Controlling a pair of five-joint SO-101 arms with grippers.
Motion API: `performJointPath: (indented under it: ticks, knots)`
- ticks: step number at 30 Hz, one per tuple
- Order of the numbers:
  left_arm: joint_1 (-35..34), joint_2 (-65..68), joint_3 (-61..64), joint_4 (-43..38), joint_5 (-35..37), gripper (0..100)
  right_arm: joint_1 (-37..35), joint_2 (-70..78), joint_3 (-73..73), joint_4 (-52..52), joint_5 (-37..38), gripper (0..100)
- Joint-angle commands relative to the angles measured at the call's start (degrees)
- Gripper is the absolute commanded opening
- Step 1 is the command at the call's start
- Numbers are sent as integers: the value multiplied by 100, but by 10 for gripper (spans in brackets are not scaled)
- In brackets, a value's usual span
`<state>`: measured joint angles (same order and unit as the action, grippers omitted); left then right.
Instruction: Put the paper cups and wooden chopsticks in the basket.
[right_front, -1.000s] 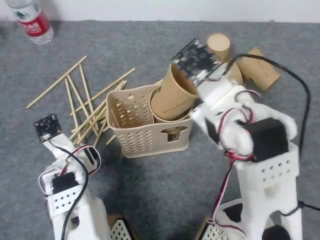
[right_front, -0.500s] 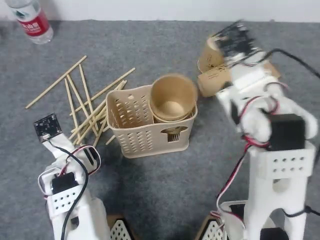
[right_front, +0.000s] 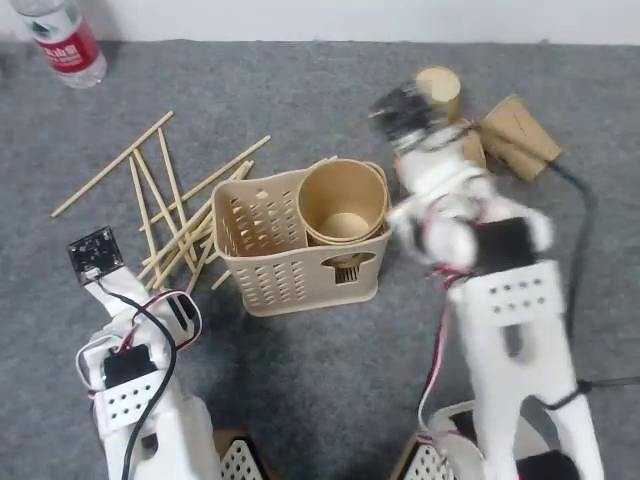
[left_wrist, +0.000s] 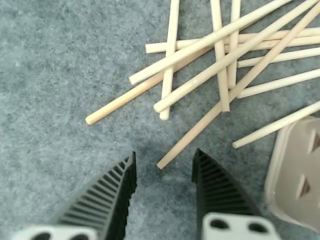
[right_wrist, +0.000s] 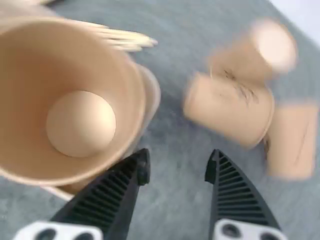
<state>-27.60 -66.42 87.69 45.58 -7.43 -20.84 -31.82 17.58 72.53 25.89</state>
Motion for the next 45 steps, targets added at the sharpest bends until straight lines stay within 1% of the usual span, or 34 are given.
performJointPath:
  ticks: [1, 3, 11, 14, 16, 18, 21, 23, 25, 29, 33, 36, 38, 40, 42, 45]
  knots:
    - [35, -62, -40, -123, 9, 170, -497, -171, -44, -303, 193, 199]
    - [35, -62, -40, -123, 9, 170, -347, -215, -176, -268, 185, 199]
    - [35, -62, -40, -123, 9, 170, 1165, -444, -185, -198, 202, 199]
    - [35, -62, -40, -123, 9, 170, 1402, -426, -185, -110, 211, 199]
    - [35, -62, -40, -123, 9, 170, 1305, -505, -193, 189, 185, 201]
    - [35, -62, -40, -123, 9, 170, 998, -655, -352, 611, 202, 201]
    - [35, -62, -40, -123, 9, 170, 374, -1270, -721, 1209, 211, 201]
    - [35, -62, -40, -123, 9, 170, 13, -1727, -738, 1305, 211, 201]
    - [35, -62, -40, -123, 9, 170, -84, -2123, -457, 1174, 211, 199]
    - [35, -62, -40, -123, 9, 170, 295, -2712, 158, 752, 369, 201]
    - [35, -62, -40, -123, 9, 170, 312, -3530, 695, 347, 466, 202]
    - [35, -62, -40, -123, 9, 170, 892, -3943, 1345, -251, 457, 202]
    - [35, -62, -40, -114, 9, 170, 1455, -3873, 1732, -611, 413, 202]
    - [35, -62, -40, -114, 9, 170, 1895, -3556, 1960, -831, 176, 202]
    - [35, -62, -40, -114, 9, 170, 2193, -3081, 1890, -884, -114, 202]
    - [35, -62, -40, -114, 9, 170, 2396, -2193, 1284, -848, -413, 202]
